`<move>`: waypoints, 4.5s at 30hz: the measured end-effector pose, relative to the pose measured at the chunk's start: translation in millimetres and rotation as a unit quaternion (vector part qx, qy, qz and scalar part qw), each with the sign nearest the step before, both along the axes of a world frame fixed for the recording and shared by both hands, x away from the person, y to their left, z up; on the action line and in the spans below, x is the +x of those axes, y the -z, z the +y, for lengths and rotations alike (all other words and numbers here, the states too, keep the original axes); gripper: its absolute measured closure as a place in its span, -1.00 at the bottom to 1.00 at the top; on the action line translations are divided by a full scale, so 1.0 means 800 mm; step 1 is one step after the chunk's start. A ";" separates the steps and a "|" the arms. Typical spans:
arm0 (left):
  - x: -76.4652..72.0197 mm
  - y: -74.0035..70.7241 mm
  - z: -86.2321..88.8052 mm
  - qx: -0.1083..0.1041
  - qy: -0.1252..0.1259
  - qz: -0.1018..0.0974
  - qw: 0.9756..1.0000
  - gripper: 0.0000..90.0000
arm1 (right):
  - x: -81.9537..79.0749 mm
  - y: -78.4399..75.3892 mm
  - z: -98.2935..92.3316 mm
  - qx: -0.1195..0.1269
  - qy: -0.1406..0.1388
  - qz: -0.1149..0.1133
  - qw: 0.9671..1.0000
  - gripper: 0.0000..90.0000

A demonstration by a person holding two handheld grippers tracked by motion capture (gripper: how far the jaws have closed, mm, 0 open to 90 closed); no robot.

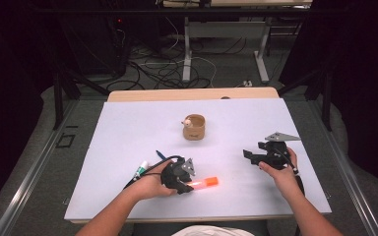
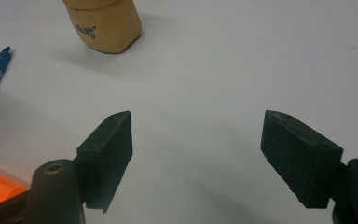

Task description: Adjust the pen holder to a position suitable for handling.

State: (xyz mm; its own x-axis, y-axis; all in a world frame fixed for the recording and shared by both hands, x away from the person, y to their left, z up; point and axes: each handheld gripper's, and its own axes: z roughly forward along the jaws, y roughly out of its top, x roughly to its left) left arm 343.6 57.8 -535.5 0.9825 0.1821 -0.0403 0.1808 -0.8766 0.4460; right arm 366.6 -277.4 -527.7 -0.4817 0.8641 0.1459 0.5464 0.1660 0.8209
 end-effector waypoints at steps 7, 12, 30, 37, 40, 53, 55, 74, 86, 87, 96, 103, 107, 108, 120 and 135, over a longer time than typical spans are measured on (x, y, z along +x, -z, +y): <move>0.001 0.000 0.000 0.003 0.005 -0.002 1.000 0.46 | 0.000 0.000 -0.001 -0.001 0.002 0.001 1.000 -0.45; 0.001 0.000 0.000 0.000 0.006 0.000 1.000 0.46 | 0.000 0.001 0.000 0.000 0.002 0.002 1.000 -0.45; 0.004 -0.008 0.009 -0.038 -0.040 -0.001 0.998 0.47 | 0.000 0.000 -0.001 0.002 0.003 -0.002 1.000 -0.45; 0.004 -0.013 0.014 -0.069 -0.083 0.002 0.994 0.47 | 0.000 -0.001 0.000 0.019 0.006 0.009 1.000 -0.45; 0.006 -0.015 0.016 -0.073 -0.095 0.001 0.993 0.47 | 0.001 -0.001 -0.001 0.027 0.012 0.012 1.000 -0.45; 0.012 -0.021 0.025 -0.102 -0.172 -0.017 0.980 0.47 | 0.002 0.002 0.007 0.053 0.009 0.056 0.997 -0.45; 0.014 -0.024 0.028 -0.107 -0.187 -0.021 0.976 0.47 | 0.002 0.002 0.008 0.051 0.008 0.059 0.997 -0.45; 0.025 -0.039 0.054 -0.190 -0.285 -0.075 0.936 0.47 | 0.016 -0.019 0.054 0.087 -0.026 0.063 0.994 -0.28; 0.029 -0.043 0.073 -0.231 -0.328 -0.086 0.912 0.47 | 0.039 -0.050 0.105 0.104 -0.062 0.073 0.990 -0.19; 0.029 -0.044 0.074 -0.236 -0.332 -0.086 0.909 0.47 | 0.042 -0.053 0.108 0.101 -0.064 0.073 0.990 -0.19; 0.029 -0.047 0.082 -0.257 -0.348 -0.099 0.896 0.47 | 0.061 -0.071 0.137 0.130 -0.071 0.099 0.984 -0.09; 0.028 -0.047 0.084 -0.260 -0.352 -0.103 0.893 0.47 | 0.071 -0.073 0.158 0.181 -0.071 0.112 0.975 -0.01; 0.028 -0.046 0.082 -0.260 -0.349 -0.103 0.894 0.47 | 0.075 -0.071 0.168 0.211 -0.064 0.137 0.966 0.05; 0.027 -0.046 0.082 -0.261 -0.349 -0.104 0.894 0.47 | 0.076 -0.070 0.168 0.215 -0.069 0.143 0.964 0.05; 0.025 -0.042 0.069 -0.252 -0.334 -0.101 0.903 0.47 | 0.081 -0.068 0.176 0.230 -0.043 0.149 0.961 0.15; 0.020 -0.038 0.056 -0.251 -0.318 -0.096 0.909 0.47 | 0.081 -0.067 0.174 0.236 -0.043 0.173 0.955 0.29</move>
State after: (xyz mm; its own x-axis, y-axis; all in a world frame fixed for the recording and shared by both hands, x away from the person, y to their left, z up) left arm 359.7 102.7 -505.1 0.6832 0.7214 -0.1132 0.4554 -0.2998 0.8383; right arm 431.4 -137.9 -474.0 -0.4008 0.6211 0.6735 0.7997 -0.1215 0.5880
